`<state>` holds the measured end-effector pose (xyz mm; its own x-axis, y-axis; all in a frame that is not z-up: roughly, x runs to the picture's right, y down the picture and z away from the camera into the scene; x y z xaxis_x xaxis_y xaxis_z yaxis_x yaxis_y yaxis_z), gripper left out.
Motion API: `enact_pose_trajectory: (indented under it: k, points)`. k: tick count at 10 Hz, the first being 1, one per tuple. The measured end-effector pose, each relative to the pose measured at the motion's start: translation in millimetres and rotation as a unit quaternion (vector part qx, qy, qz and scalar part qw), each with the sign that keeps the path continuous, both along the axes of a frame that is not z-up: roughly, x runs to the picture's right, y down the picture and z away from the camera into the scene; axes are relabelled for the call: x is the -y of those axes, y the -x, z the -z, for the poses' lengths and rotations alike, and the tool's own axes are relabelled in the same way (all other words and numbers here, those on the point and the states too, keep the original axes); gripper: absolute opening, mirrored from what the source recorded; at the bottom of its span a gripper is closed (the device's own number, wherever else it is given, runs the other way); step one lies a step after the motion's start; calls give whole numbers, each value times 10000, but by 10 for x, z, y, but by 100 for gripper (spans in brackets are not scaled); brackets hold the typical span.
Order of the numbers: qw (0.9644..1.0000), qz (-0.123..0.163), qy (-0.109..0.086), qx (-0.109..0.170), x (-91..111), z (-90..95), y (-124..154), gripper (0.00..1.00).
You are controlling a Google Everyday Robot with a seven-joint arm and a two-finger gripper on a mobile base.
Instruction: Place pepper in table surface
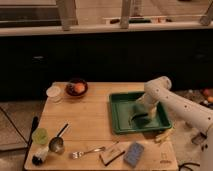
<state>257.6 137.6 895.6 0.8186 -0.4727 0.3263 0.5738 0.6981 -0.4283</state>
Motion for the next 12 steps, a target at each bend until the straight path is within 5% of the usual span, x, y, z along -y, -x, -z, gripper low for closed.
enact_pose_trajectory:
  k: [2, 8, 12]
  points:
    - [9999, 34, 93, 53, -19, -2, 85, 73]
    - [9990, -169, 356, 208, -70, -85, 184, 10]
    - [9994, -147, 257, 184, 36, 79, 166, 0]
